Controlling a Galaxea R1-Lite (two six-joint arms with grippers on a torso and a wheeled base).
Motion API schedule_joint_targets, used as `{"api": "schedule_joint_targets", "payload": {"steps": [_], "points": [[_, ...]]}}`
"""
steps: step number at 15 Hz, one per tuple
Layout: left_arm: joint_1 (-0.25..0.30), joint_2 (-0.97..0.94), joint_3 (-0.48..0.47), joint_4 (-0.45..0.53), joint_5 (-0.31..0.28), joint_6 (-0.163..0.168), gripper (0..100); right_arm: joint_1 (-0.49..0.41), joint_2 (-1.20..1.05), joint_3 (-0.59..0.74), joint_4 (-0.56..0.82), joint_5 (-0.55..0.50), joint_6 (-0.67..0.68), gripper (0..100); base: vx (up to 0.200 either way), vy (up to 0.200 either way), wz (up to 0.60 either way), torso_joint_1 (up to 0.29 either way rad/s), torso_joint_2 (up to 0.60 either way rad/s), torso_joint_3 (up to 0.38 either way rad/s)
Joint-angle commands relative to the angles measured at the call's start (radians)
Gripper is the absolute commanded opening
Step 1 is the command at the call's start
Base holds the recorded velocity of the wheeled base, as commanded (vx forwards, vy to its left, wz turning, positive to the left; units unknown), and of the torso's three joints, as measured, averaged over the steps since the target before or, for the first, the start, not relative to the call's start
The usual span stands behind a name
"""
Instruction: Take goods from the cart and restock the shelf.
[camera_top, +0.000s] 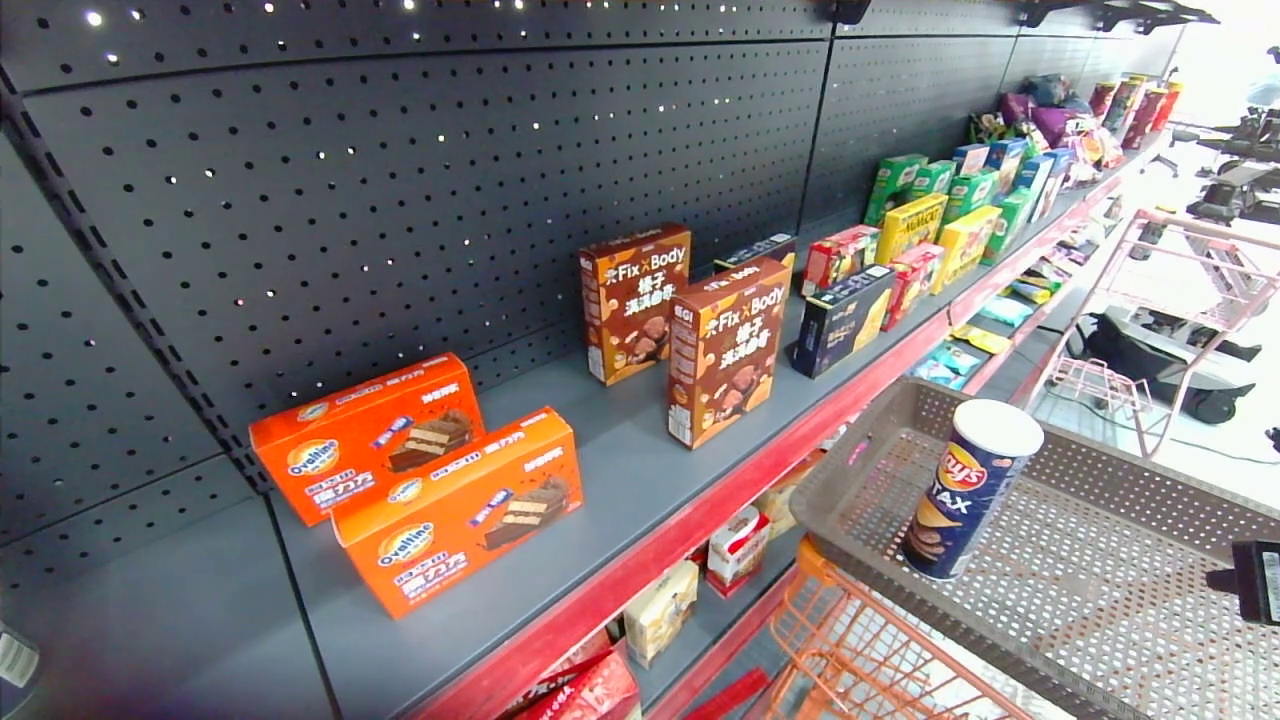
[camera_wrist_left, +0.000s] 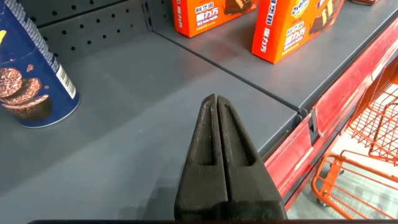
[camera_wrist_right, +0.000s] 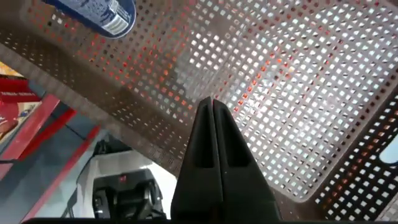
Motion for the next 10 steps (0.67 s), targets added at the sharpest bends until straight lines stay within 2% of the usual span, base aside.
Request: {"api": "schedule_joint_targets", "payload": {"steps": [1,2,3,6,8,9,10], "points": [[0.0,0.0,-0.002,0.0,0.0,0.0,0,0.003,0.022,0.018,-0.01,0.0,-0.002,0,0.0,0.0,0.0,0.0,0.0,0.0],[0.0,0.0,0.0,0.0,0.0,0.0,0,0.003,0.022,0.018,-0.01,0.001,-0.002,0,0.0,0.0,0.0,0.0,0.0,0.0],[0.0,0.0,0.0,0.0,0.0,0.0,0,0.003,0.026,0.014,-0.012,0.003,-0.002,100,0.0,0.0,0.0,0.0,0.0,0.0],[0.0,0.0,0.0,0.0,0.0,0.0,0,0.015,0.027,0.023,-0.11,0.015,-0.004,100,0.0,0.0,0.0,0.0,0.0,0.0],[0.0,0.0,0.0,0.0,0.0,0.0,0,0.067,0.029,0.055,-0.173,0.017,-0.005,100,0.0,0.0,0.0,0.0,0.0,0.0],[0.0,0.0,0.0,0.0,0.0,0.0,0,0.097,0.035,0.084,-0.204,0.034,-0.021,100,0.0,0.0,0.0,0.0,0.0,0.0],[0.0,0.0,0.0,0.0,0.0,0.0,0,0.103,0.055,0.107,-0.237,0.098,-0.053,100,0.0,0.0,0.0,0.0,0.0,0.0]]}}
